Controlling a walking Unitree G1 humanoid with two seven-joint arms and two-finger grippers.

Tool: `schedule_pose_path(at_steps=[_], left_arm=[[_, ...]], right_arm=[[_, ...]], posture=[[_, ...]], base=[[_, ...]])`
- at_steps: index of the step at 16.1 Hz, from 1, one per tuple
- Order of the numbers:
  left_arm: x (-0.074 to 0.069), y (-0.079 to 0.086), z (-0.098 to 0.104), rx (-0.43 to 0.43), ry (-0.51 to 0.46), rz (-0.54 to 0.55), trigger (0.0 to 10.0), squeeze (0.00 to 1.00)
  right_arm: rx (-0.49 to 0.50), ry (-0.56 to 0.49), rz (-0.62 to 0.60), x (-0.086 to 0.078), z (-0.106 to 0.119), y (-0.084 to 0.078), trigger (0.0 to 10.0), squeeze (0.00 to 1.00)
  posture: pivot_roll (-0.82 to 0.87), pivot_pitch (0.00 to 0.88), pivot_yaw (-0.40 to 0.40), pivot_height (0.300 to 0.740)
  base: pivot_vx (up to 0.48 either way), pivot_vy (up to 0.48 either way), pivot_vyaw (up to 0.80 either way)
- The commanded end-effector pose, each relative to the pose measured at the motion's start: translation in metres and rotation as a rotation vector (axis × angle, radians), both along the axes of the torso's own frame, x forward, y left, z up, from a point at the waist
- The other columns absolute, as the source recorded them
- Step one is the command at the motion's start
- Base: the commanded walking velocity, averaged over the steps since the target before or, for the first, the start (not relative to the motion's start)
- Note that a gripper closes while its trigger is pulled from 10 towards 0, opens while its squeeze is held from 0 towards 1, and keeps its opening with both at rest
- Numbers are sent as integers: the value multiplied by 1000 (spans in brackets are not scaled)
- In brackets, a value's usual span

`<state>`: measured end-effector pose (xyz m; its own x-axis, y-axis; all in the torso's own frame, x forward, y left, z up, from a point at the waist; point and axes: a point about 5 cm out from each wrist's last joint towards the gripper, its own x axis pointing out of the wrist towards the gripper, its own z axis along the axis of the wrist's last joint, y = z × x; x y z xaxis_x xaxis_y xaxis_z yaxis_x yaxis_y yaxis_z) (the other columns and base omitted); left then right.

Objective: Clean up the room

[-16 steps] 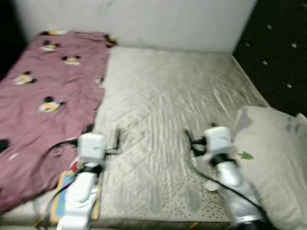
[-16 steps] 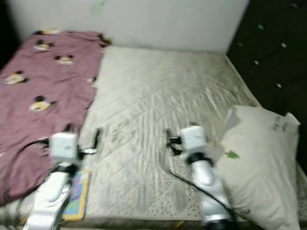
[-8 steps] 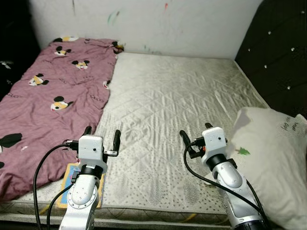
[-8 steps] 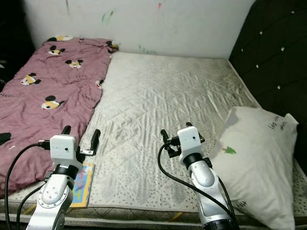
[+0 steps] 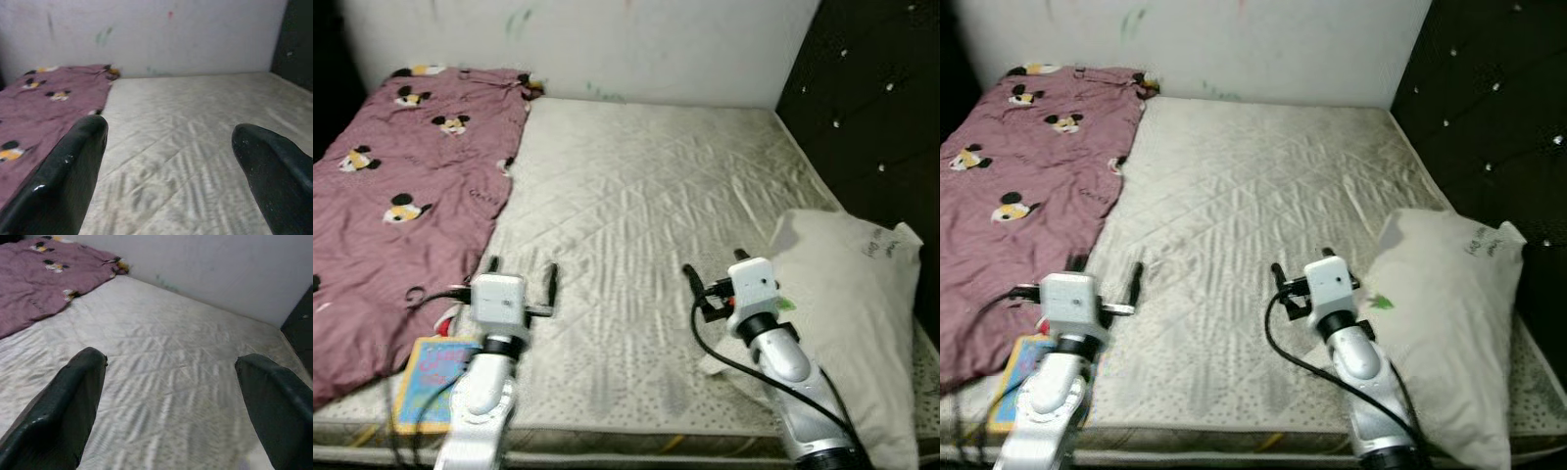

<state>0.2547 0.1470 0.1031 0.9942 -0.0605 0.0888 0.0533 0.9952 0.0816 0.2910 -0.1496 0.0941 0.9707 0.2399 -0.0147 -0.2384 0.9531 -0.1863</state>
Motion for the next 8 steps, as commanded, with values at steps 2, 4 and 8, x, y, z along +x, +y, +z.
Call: schedule_pose_path(at_steps=[2,4,8], left_arm=[[0,5,-1,12,10,13,10000,0],[-1,4,-1,14,10,11,10000,0],[-1,4,-1,0,7,9,10000,0]], right_arm=[[17,-8,-3,0,2,2,10000,0],[19,-10,-3,0,2,1,10000,0],[24,-10,-4,0,2,1,10000,0]], posture=[[-19,64,-62,740],[-18,65,-62,740],[-18,66,-63,740]], base=[[0,-480,0],[0,-454,0],[0,-113,0]])
